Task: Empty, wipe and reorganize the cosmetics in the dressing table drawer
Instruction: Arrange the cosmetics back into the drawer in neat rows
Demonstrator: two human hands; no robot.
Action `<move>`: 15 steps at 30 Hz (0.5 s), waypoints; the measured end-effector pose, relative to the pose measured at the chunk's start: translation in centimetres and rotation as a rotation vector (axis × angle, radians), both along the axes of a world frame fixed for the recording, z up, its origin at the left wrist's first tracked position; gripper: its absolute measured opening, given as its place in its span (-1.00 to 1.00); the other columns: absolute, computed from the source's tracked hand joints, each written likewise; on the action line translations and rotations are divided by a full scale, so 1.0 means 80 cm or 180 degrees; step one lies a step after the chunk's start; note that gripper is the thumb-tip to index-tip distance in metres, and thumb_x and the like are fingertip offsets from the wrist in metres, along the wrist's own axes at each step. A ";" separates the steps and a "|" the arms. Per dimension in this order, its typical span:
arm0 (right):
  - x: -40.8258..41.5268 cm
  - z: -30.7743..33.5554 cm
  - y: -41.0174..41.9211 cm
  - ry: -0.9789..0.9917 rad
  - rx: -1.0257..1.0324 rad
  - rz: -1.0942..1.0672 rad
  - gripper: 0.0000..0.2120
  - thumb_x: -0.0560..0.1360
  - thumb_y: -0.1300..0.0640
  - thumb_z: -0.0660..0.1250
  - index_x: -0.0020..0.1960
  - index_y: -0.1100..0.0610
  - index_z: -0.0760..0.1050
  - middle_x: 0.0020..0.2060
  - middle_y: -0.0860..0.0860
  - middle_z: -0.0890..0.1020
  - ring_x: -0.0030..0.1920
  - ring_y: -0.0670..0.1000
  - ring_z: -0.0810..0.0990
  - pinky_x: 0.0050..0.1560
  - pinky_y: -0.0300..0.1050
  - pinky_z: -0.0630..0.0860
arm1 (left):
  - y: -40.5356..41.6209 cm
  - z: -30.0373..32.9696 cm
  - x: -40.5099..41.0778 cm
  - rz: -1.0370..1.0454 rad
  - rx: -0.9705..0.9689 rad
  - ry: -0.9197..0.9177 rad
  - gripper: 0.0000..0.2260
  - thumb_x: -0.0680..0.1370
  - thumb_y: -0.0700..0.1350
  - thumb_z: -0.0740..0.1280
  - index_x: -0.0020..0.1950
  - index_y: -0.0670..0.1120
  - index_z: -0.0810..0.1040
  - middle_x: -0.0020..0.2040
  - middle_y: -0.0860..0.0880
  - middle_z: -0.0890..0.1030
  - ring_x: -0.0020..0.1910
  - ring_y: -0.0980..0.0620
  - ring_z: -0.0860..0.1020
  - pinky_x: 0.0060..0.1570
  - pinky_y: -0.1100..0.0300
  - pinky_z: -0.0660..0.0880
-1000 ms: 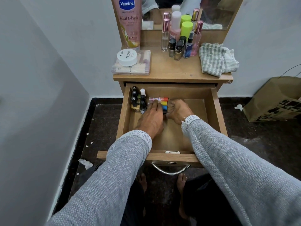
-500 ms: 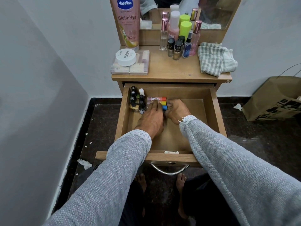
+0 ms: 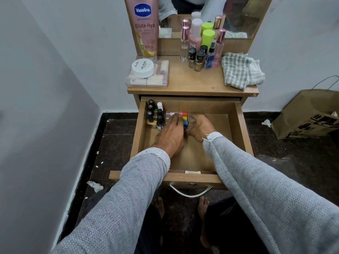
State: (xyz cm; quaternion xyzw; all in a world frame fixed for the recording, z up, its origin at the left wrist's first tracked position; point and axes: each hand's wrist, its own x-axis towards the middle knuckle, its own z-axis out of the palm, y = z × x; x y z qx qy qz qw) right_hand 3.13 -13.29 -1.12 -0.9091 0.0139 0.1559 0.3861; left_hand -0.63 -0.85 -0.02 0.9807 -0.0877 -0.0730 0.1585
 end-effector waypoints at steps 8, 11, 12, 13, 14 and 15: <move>-0.011 0.048 0.005 -0.1005 -0.0042 -0.0179 -0.81 0.40 0.05 0.47 -0.06 0.03 0.50 -0.20 -0.04 0.59 -0.15 -0.01 0.56 -0.05 -0.07 0.53 | 0.020 0.039 -0.011 0.0208 -0.0561 -0.1227 -0.78 0.62 -0.09 0.23 0.24 -0.03 0.53 0.15 -0.01 0.61 0.07 0.02 0.59 0.02 0.09 0.56; -0.004 0.072 0.017 -0.1397 0.0034 -0.0145 -0.88 0.44 0.05 0.42 -0.10 0.03 0.50 -0.26 -0.08 0.56 -0.22 -0.07 0.54 -0.12 -0.10 0.55 | 0.036 0.055 -0.005 0.0338 -0.0653 -0.1495 -0.80 0.62 -0.06 0.24 0.19 -0.04 0.57 0.10 -0.01 0.61 0.02 0.06 0.58 -0.04 0.23 0.49; 0.001 0.081 0.021 -0.1568 0.0078 -0.0146 -0.89 0.45 0.05 0.41 -0.10 0.04 0.50 -0.27 -0.07 0.56 -0.24 -0.06 0.53 -0.13 -0.10 0.55 | 0.041 0.062 -0.001 0.0415 -0.0658 -0.1611 -0.81 0.62 -0.06 0.24 0.17 -0.03 0.57 0.08 0.00 0.61 0.01 0.06 0.57 -0.07 0.26 0.44; 0.007 0.089 0.027 -0.1753 0.0087 -0.0152 -0.89 0.45 0.06 0.40 -0.10 0.05 0.49 -0.27 -0.05 0.55 -0.24 -0.06 0.52 -0.15 -0.09 0.55 | 0.047 0.071 0.003 0.0529 -0.0693 -0.1720 -0.82 0.61 -0.06 0.25 0.15 -0.03 0.58 0.07 0.00 0.61 0.00 0.06 0.57 -0.08 0.27 0.40; 0.013 0.095 0.033 -0.1930 0.0063 -0.0152 -0.89 0.46 0.05 0.39 -0.09 0.05 0.48 -0.26 -0.05 0.54 -0.24 -0.06 0.50 -0.15 -0.10 0.53 | 0.052 0.080 0.009 0.0638 -0.0742 -0.1802 -0.82 0.61 -0.06 0.25 0.14 -0.03 0.59 0.06 0.00 0.61 0.00 0.05 0.57 -0.08 0.26 0.40; 0.020 0.102 0.039 -0.2063 0.0005 -0.0119 -0.88 0.46 0.04 0.37 -0.06 0.04 0.48 -0.22 -0.06 0.53 -0.21 -0.07 0.49 -0.13 -0.13 0.51 | 0.058 0.090 0.017 0.0746 -0.0798 -0.1870 -0.82 0.60 -0.06 0.25 0.13 -0.03 0.59 0.06 -0.01 0.61 0.01 0.03 0.56 -0.07 0.24 0.41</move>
